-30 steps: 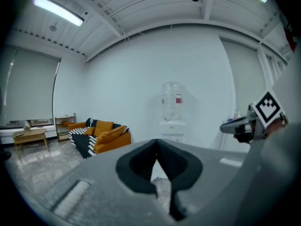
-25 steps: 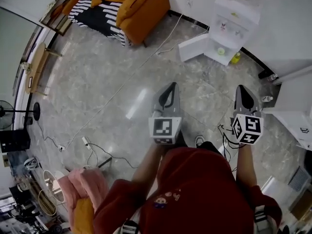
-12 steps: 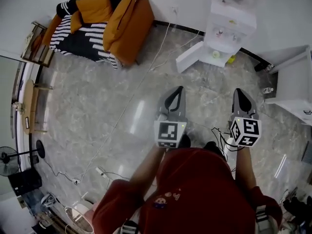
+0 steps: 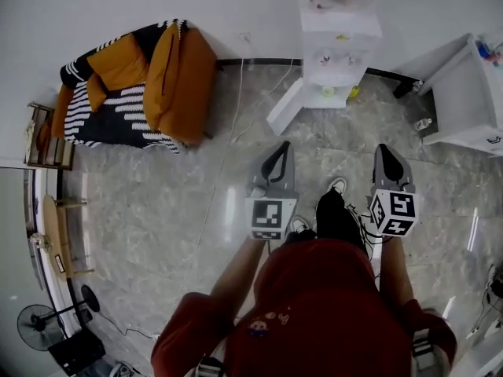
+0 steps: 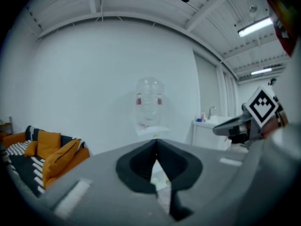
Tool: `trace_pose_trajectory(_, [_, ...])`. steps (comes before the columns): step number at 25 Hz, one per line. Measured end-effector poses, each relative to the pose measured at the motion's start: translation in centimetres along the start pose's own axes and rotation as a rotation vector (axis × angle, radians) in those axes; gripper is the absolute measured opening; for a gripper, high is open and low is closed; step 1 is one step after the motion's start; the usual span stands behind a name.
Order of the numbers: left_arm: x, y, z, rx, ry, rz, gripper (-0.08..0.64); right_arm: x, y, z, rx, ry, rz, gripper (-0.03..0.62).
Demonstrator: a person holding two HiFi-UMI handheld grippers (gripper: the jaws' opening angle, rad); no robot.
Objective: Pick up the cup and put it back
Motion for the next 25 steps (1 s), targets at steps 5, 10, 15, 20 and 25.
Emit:
trace_pose_trajectory(5, [0.5,-4.8,1.5,-0.007,-0.022,-0.018,0.000,-2.8,-3.5,1.4,-0.028,-0.006,-0.017,0.003])
trace_pose_trajectory(10, [1.2,-11.3,3.6,-0.005,-0.001,-0.011,0.000,-6.6,-8.3,3.1,-0.021,-0.030,-0.006,0.003])
trace_pose_trajectory(15, [1.0,-17.5,5.4,-0.022,0.001,-0.025,0.000,-10.4,-12.7,4.7,-0.036,-0.046,0.001,0.003])
trace_pose_trajectory(20, [-0.2,-23.2,6.5,-0.006,0.005,-0.039,0.000,-14.9,-15.6,5.9,-0.045,-0.067,-0.019,0.003])
trace_pose_trajectory(25, [-2.3,-28.1,7.6,-0.007,-0.021,-0.080,0.000,-19.2,-17.2,5.7,-0.037,-0.070,-0.067,0.003])
Point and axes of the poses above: the fingertips, and each gripper's own axes: y backward along the fingers, x to its left, z out of its top, the point moved 9 cm from there along y, backward along the fingers, and after that the axes turned 9 degrees about -z, right-handed, at the moved point
